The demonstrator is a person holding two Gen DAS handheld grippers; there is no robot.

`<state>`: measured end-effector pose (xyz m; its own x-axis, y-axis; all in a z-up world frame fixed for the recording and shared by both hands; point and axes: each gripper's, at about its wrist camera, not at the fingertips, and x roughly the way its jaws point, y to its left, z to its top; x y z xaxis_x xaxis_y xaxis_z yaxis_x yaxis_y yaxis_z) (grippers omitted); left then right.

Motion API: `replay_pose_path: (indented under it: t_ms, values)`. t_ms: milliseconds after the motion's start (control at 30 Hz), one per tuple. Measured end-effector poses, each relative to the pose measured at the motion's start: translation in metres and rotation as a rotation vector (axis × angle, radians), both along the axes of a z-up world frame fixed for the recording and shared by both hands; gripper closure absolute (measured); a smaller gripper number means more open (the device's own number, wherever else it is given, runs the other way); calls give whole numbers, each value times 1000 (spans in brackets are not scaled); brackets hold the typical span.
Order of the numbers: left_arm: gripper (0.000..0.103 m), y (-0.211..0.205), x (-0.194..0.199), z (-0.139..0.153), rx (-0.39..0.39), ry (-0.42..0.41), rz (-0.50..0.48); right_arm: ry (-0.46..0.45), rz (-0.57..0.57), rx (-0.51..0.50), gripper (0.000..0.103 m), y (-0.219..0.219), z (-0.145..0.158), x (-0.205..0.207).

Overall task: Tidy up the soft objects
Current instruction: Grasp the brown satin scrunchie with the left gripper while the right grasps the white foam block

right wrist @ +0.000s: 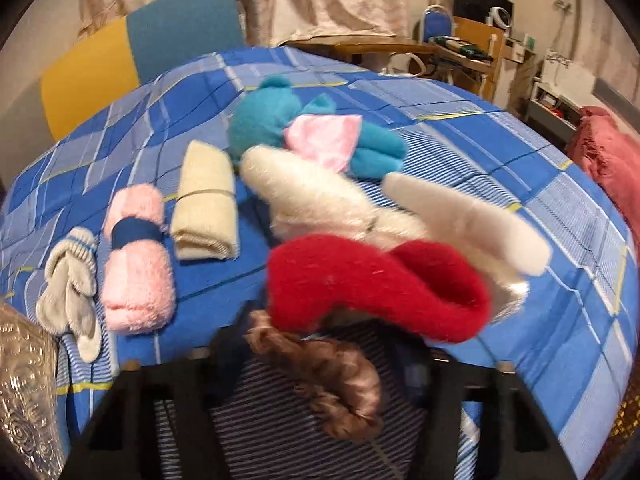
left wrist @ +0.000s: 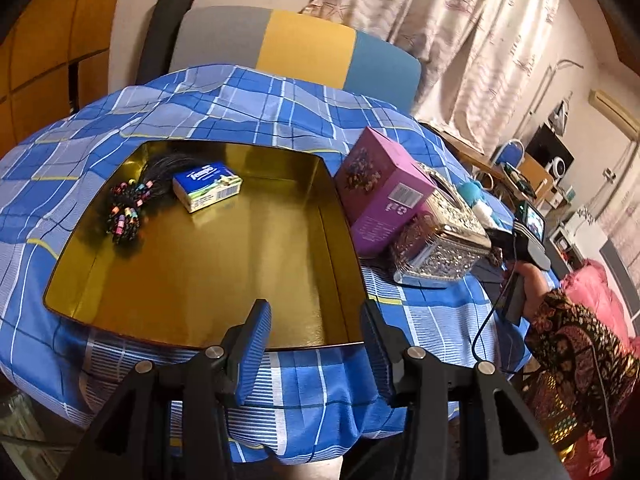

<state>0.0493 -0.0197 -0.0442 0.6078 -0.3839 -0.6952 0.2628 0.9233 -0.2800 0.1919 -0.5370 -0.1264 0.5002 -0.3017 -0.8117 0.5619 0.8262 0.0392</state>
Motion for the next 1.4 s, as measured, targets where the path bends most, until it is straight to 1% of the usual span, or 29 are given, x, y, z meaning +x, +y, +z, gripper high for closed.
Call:
replay_pose_path:
  t_ms: [133, 167, 300, 400, 567, 633, 700, 733, 767, 800, 867, 933, 1000, 1067, 1100, 1200, 1233, 1300, 1367, 1400]
  values:
    - [57, -7, -1, 0, 8, -4, -19, -4, 81, 1, 71, 12, 1, -2]
    - [57, -8, -1, -1, 9, -2, -24, -6, 103, 3, 81, 16, 2, -5]
    - [57, -21, -1, -3, 24, 10, -65, -32, 176, 31, 85, 32, 3, -24]
    - [57, -34, 0, -4, 32, 15, -104, -53, 210, 62, 85, 41, 4, -45]
    - [57, -66, 3, -3, 45, 30, -192, -109, 280, 138, 85, 53, 8, -81]
    - [57, -83, 5, 1, 50, 25, -227, -131, 327, 197, 85, 58, 7, -93]
    - [57, -99, 5, 4, 54, 19, -263, -128, 353, 247, 76, 60, 6, -99]
    - [57, -107, 5, 6, 55, 17, -283, -129, 363, 252, 71, 61, 8, -104]
    - [57, -115, 6, 7, 57, 16, -299, -131, 372, 250, 58, 61, 11, -107]
    - [57, -126, 6, 8, 62, 17, -322, -143, 383, 244, 51, 61, 17, -112]
    - [57, -141, 6, 10, 62, 15, -354, -182, 382, 233, 50, 55, 30, -121]
    - [57, -159, 4, 12, 69, 8, -388, -228, 357, 225, 49, 43, 47, -131]
    - [57, -179, 3, 12, 75, 6, -428, -272, 302, 197, 46, 25, 63, -142]
    - [57, -201, 2, 11, 82, 1, -462, -290, 249, 169, 41, 6, 74, -148]
    - [57, -215, 3, 10, 88, 4, -483, -290, 228, 151, 39, -2, 78, -149]
    - [55, -254, 9, 3, 105, 28, -532, -283, 197, 93, 37, -25, 86, -149]
    - [51, -269, 12, -1, 106, 34, -552, -276, 197, 78, 37, -30, 87, -148]
    - [46, -293, 20, -8, 114, 45, -563, -250, 189, 47, 36, -37, 88, -141]
    - [45, -318, 30, -18, 131, 49, -587, -220, 176, 48, 35, -44, 85, -132]
    - [44, -331, 36, -24, 159, 54, -583, -204, 175, 52, 35, -48, 82, -127]
